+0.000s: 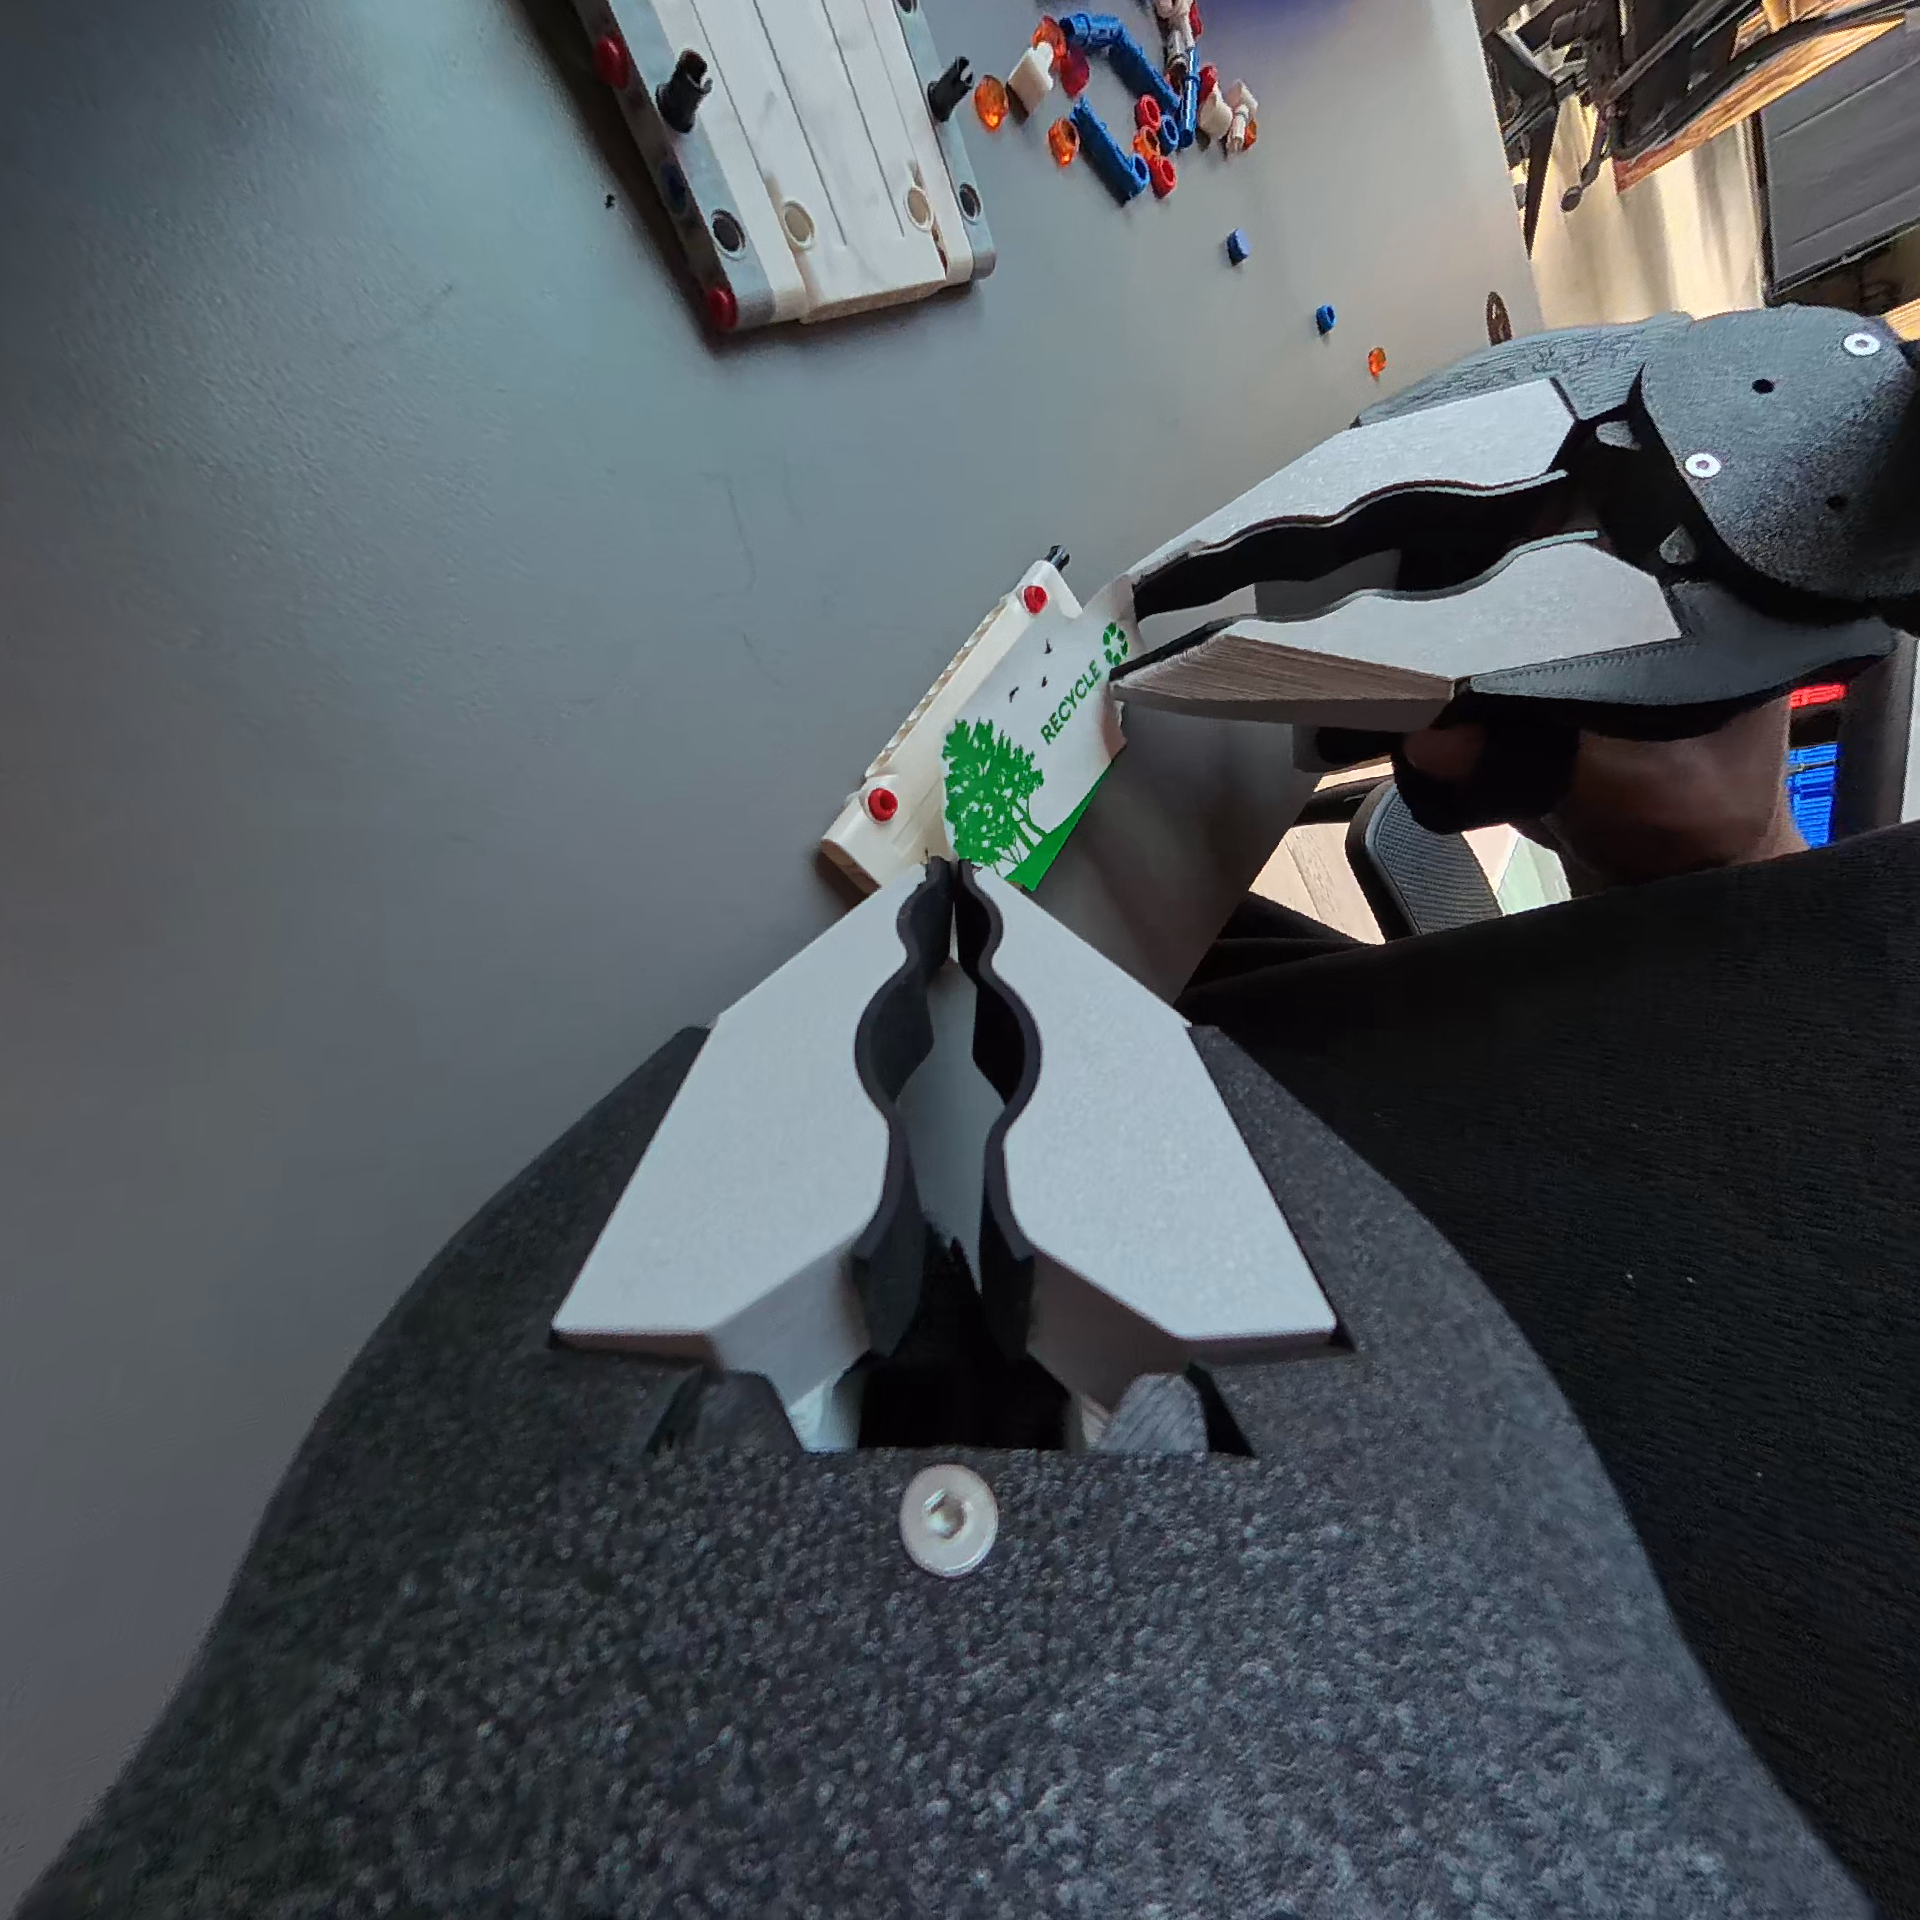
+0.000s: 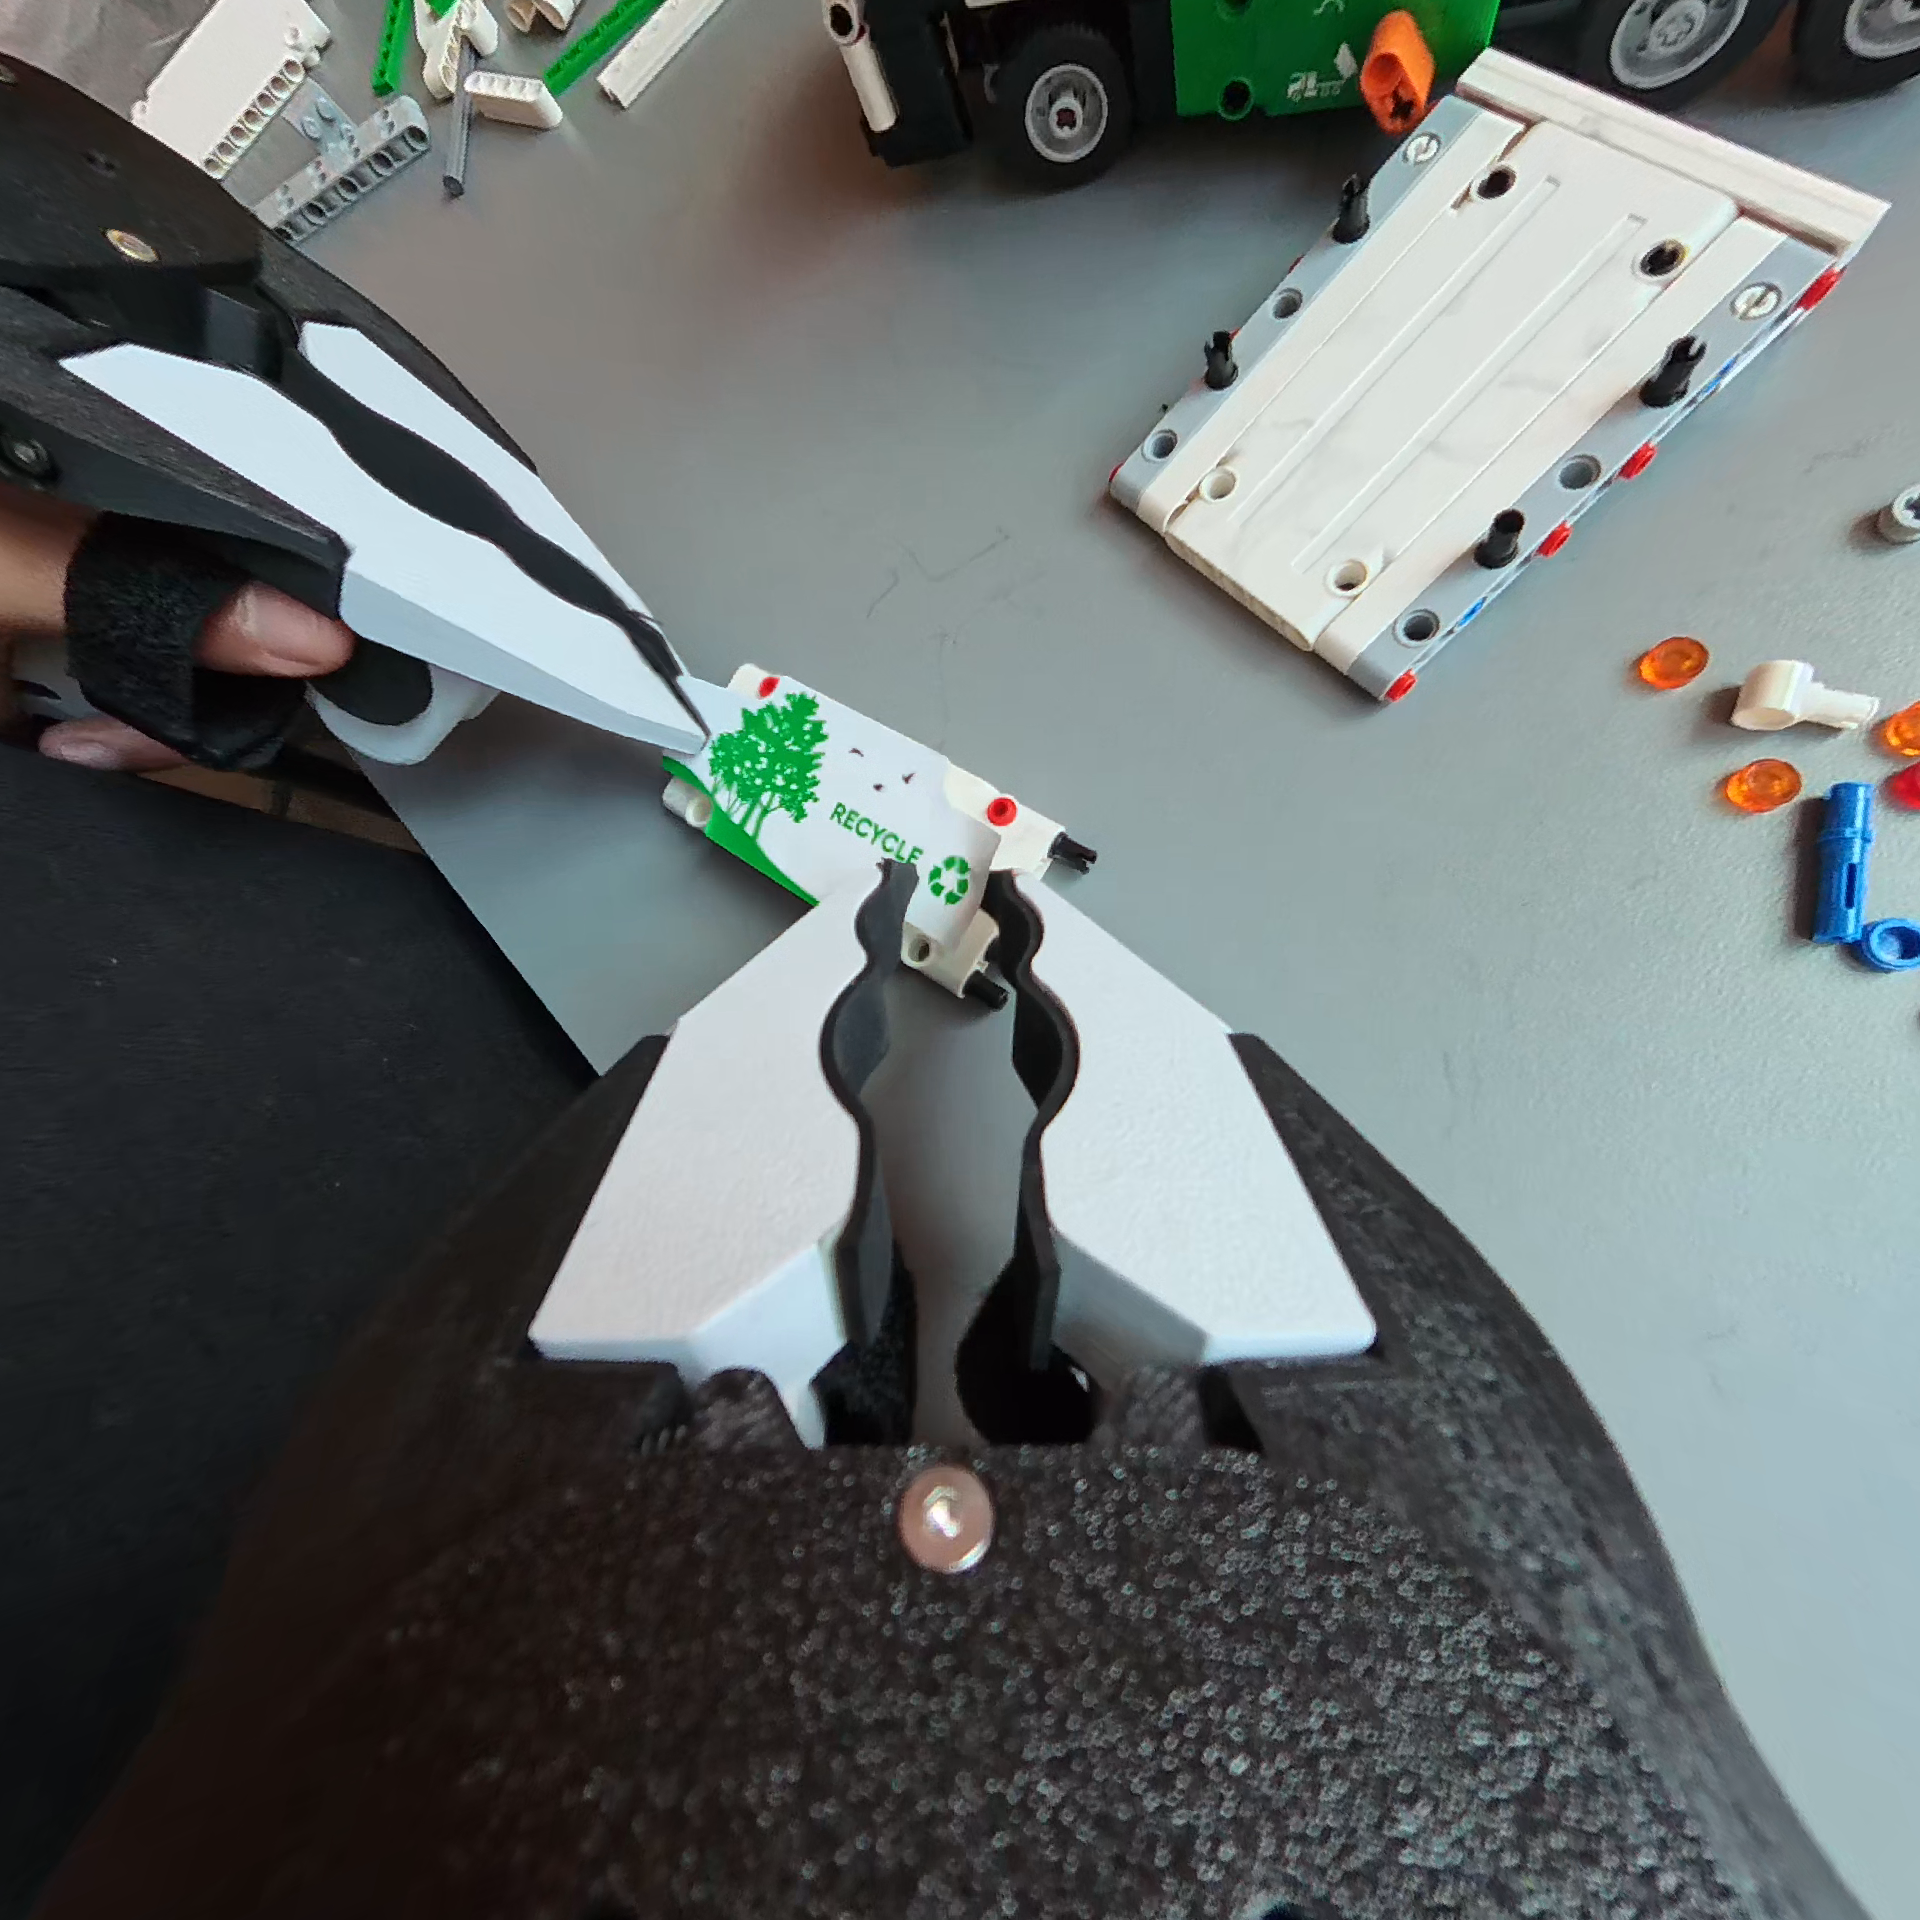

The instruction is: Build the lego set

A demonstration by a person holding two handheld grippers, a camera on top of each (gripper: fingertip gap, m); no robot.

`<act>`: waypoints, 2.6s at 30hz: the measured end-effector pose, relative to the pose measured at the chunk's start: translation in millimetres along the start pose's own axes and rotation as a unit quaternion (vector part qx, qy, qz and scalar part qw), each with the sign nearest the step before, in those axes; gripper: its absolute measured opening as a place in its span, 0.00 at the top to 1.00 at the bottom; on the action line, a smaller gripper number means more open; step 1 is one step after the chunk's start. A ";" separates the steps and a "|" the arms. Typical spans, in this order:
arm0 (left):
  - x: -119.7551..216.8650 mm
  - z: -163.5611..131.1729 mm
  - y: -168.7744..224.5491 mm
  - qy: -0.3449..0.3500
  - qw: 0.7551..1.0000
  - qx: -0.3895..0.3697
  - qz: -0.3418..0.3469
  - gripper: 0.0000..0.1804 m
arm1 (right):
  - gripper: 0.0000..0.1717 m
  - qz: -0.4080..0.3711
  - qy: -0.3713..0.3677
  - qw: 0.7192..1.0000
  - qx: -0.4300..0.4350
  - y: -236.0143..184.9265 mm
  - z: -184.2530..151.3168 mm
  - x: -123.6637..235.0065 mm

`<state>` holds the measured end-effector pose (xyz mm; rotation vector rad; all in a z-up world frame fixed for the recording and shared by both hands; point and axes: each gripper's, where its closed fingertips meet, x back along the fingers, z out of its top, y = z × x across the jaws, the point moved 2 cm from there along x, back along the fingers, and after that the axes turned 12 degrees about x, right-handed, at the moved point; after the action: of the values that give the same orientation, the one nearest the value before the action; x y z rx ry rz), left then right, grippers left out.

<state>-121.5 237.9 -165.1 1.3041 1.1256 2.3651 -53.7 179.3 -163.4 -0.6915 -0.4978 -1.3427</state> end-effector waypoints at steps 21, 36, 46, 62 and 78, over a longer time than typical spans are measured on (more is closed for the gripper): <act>1.5 3.5 -5.3 0.000 1.000 -0.002 0.012 1.00 | 0.87 0.004 0.015 1.000 -0.001 2.0 4.4 5.8; 2.5 3.2 -3.6 0.001 1.000 -0.002 0.006 1.00 | 1.00 0.028 0.021 0.999 0.003 -4.0 9.0 1.5; 1.8 2.8 0.0 -0.001 1.000 -0.005 -0.003 1.00 | 1.00 0.003 0.038 0.993 0.116 -6.2 16.2 2.5; -0.3 -4.2 -3.9 -0.010 1.000 0.005 -0.007 1.00 | 1.00 0.008 -0.003 0.994 0.111 10.0 10.0 -14.6; -1.5 -4.3 -3.0 -0.012 1.000 0.013 -0.022 1.00 | 0.94 -0.077 0.031 0.988 0.132 36.0 11.5 -12.4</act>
<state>-124.5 236.9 -169.6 1.2997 1.1707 2.3051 -19.8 199.0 -169.7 -0.3989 -0.6755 -1.4073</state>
